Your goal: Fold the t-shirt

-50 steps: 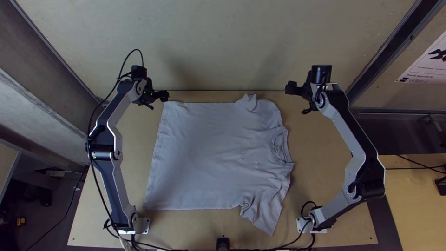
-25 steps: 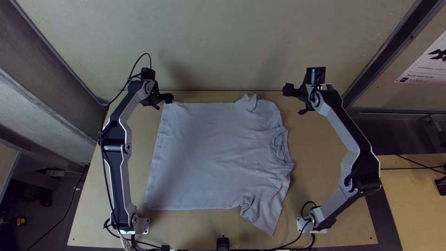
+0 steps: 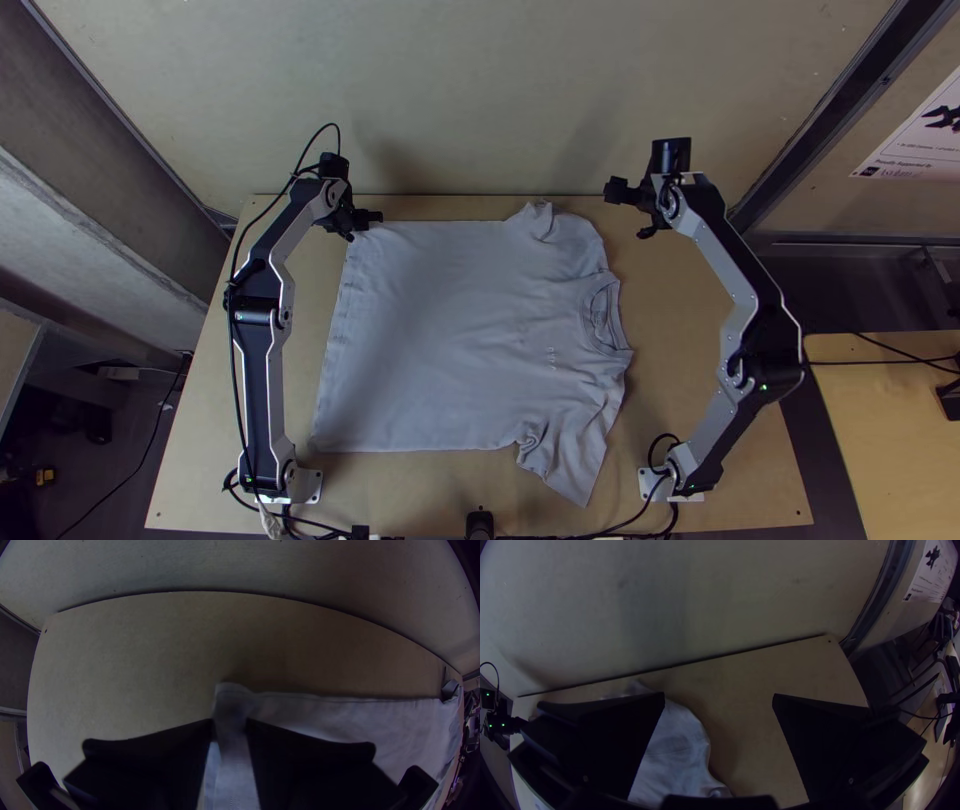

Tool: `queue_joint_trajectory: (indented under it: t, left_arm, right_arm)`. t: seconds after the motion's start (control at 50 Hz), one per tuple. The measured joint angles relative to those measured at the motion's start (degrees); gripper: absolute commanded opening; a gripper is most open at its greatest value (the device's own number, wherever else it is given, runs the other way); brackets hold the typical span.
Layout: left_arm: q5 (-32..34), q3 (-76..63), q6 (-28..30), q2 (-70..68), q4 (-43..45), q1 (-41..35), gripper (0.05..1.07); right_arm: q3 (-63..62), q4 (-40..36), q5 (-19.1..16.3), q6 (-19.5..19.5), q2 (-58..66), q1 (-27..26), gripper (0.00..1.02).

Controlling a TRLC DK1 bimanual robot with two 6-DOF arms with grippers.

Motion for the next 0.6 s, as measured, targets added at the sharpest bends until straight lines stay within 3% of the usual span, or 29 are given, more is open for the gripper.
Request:
queue_joint_trajectory:
  t: [0.24,0.34,0.6]
  left_arm:
    - [0.28,0.0,-0.02,-0.04,-0.02,0.0,0.08]
    - [0.39,0.0,-0.02,-0.35,-0.09,0.0,0.08]
    - [0.74,0.0,-0.04,-2.8,-0.7,-0.13,0.08]
  right_arm:
    - [15.02,-13.94,-1.97,-0.46,13.33,-0.15,0.98]
    - [23.78,-19.85,-2.14,-0.5,20.11,-0.13,0.92]
    - [31.5,-21.99,-3.65,-0.68,27.58,0.52,0.86]
